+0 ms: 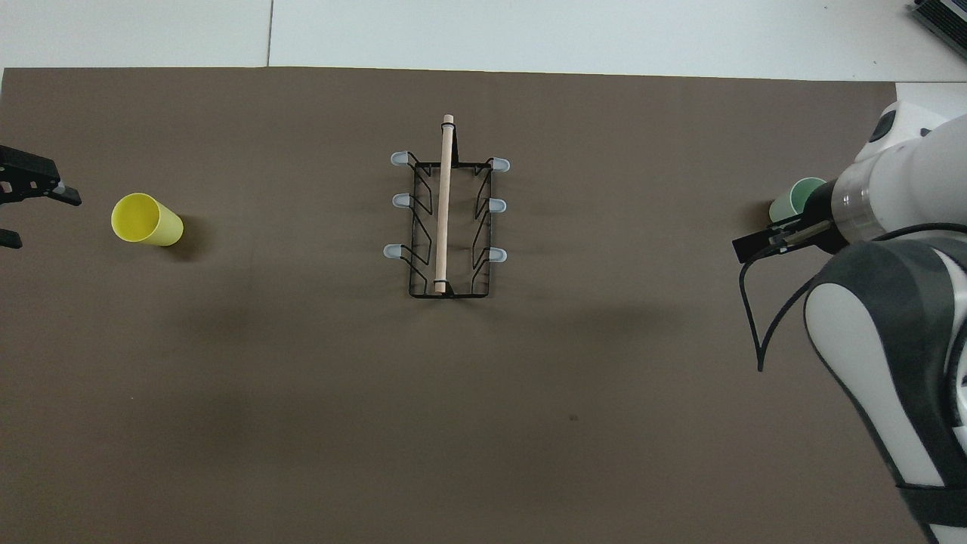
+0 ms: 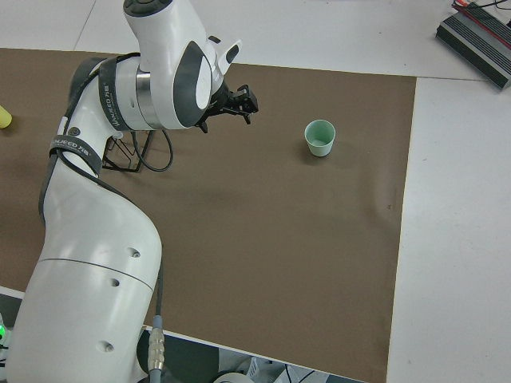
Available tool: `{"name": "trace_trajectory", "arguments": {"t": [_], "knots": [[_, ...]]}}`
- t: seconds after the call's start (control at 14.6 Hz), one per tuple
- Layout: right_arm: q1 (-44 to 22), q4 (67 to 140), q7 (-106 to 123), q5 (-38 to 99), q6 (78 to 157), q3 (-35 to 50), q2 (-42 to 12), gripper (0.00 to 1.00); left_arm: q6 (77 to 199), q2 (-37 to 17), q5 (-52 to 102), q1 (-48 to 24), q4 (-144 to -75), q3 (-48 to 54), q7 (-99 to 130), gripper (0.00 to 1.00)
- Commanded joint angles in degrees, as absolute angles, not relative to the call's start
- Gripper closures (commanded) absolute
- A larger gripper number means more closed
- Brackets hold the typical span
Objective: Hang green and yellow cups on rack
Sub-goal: 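Grasp the yellow cup with the left gripper while the right gripper grasps the green cup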
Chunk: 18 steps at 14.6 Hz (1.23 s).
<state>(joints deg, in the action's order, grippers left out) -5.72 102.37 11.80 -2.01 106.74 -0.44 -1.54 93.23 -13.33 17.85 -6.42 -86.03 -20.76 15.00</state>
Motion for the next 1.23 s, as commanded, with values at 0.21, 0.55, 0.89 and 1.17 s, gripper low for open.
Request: {"name": "trace_trajectory", "arguments": {"t": [0.21, 0.55, 0.89, 1.17], "knots": [[-5.54, 103.80, 14.05, -7.28, 113.11, -0.35, -7.19, 0.00, 93.42, -20.38, 27.14, -7.38, -83.06, -26.70, 31.62, 0.00], [-5.54, 103.97, 24.06, -15.72, 115.22, -0.35, -11.86, 0.00, 95.01, -27.31, 36.18, -5.98, -82.45, -31.36, 41.74, 0.00], [-6.68, 106.60, 30.74, -31.78, 117.58, -0.18, -14.41, 0.00, 100.62, -34.27, 44.81, -4.04, -82.53, -34.37, 42.89, 0.00], [-6.16, 108.98, 36.02, -41.46, 119.18, -0.18, -14.59, 0.00, 100.90, -38.13, 51.92, -1.85, -83.32, -35.07, 48.07, 0.00]]}}
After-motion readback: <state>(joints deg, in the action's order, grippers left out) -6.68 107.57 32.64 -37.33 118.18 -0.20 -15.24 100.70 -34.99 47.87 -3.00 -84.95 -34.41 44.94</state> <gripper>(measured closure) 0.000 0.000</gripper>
